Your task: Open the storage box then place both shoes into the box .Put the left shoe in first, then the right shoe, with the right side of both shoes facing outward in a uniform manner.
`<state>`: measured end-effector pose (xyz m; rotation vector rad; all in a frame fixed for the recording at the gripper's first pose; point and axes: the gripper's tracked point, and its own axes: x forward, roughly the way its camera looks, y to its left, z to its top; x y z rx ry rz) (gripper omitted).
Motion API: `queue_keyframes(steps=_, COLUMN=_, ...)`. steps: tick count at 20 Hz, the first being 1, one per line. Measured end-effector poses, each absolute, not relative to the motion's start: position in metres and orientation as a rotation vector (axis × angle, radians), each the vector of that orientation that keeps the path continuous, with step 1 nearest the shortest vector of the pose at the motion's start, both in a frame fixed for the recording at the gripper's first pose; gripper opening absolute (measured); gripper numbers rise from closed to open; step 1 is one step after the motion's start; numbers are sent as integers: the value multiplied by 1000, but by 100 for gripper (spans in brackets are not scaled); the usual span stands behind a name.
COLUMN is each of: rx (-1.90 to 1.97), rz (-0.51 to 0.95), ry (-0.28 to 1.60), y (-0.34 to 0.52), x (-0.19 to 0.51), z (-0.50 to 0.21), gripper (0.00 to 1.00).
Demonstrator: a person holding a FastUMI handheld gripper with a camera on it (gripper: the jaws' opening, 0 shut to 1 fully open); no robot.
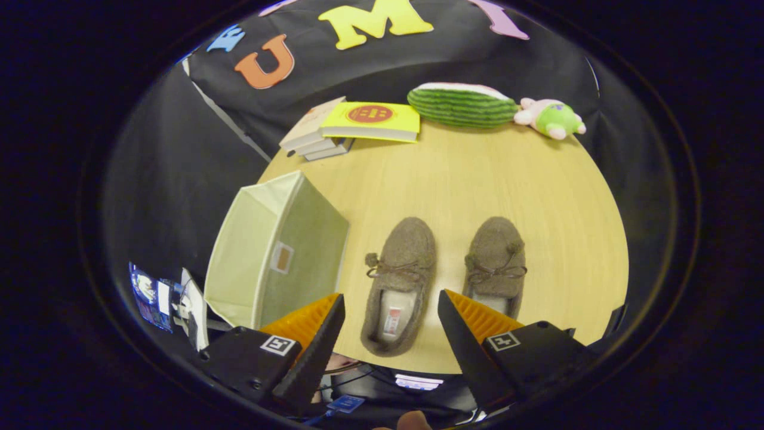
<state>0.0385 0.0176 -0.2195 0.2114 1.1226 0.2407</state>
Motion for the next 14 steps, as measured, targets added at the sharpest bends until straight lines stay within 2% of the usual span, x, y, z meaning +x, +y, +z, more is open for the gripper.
queue_keyframes(steps=3, rx=176, rz=221, ry=1219, y=13, x=37, z=-254, gripper=98)
queue_keyframes(steps=9, rx=179, rz=207, ry=1343, y=17, x=34, z=-304, gripper=71)
queue_keyframes(steps=11, rx=216, rz=218, ry=1364, y=19, x=36, z=-317, gripper=66)
queue_keyframes(steps=14, rx=309, rz=217, ry=1400, y=23, x=37, z=-326, gripper=39)
